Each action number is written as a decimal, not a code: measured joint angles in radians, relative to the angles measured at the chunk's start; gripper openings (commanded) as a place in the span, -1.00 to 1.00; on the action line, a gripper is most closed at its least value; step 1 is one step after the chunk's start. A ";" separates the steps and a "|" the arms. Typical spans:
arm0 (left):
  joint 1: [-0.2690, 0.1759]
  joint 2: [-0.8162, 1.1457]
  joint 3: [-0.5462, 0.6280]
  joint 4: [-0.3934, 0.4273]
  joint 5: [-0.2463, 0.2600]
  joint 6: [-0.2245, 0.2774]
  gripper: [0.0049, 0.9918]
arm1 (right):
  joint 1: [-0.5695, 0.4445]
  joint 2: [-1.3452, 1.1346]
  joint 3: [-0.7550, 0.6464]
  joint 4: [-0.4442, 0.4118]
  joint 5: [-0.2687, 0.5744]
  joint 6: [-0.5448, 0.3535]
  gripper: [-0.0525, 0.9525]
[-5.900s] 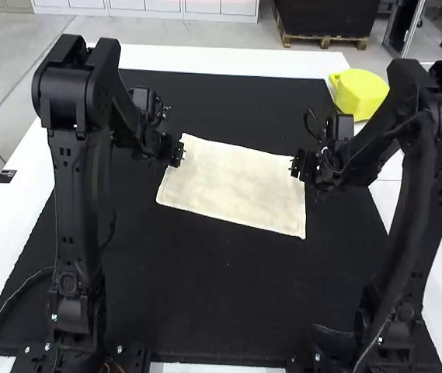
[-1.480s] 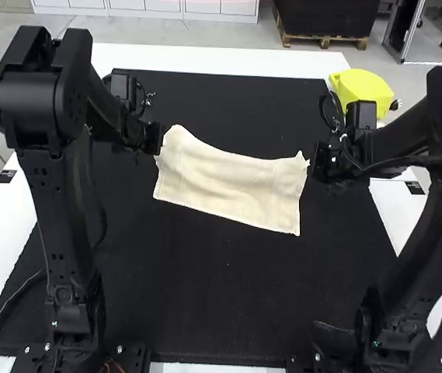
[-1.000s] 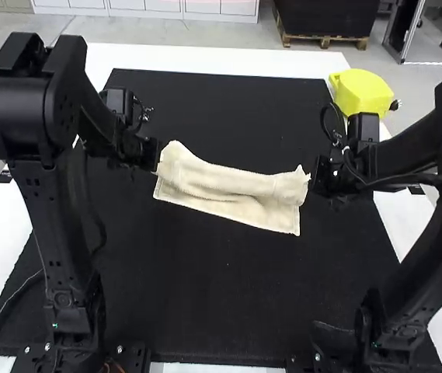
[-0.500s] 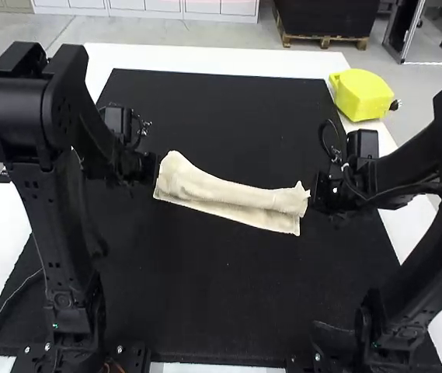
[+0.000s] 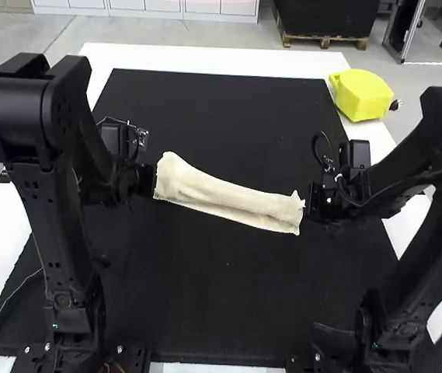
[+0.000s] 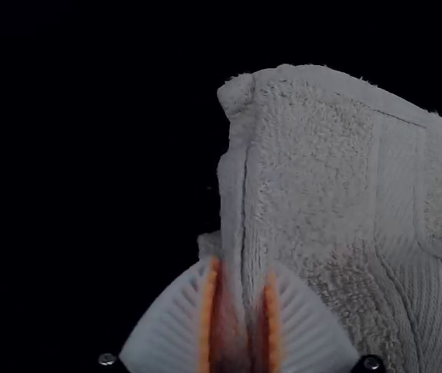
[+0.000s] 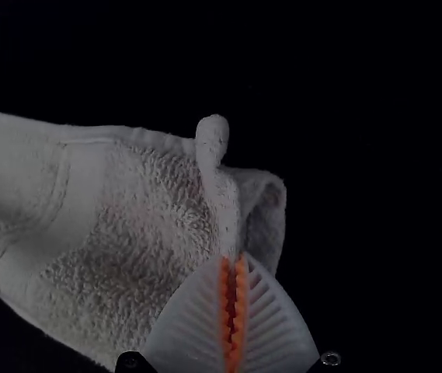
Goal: Fold the towel.
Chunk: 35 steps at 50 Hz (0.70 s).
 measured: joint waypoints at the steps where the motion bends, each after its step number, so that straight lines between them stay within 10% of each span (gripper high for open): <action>1: 0.000 0.000 -0.003 0.001 -0.005 0.002 -0.12 | 0.000 0.003 0.000 0.000 0.007 -0.001 -0.45; 8: 0.000 0.000 -0.013 -0.009 -0.032 0.003 0.91 | 0.000 0.005 0.000 -0.003 0.042 -0.013 0.24; 16: 0.001 0.000 -0.016 -0.013 -0.062 0.002 0.94 | 0.000 0.005 0.000 -0.030 0.076 -0.035 0.91; 35: 0.124 -0.082 -0.016 -0.009 -0.084 -0.030 0.94 | 0.000 -0.035 0.051 -0.135 0.044 -0.031 0.90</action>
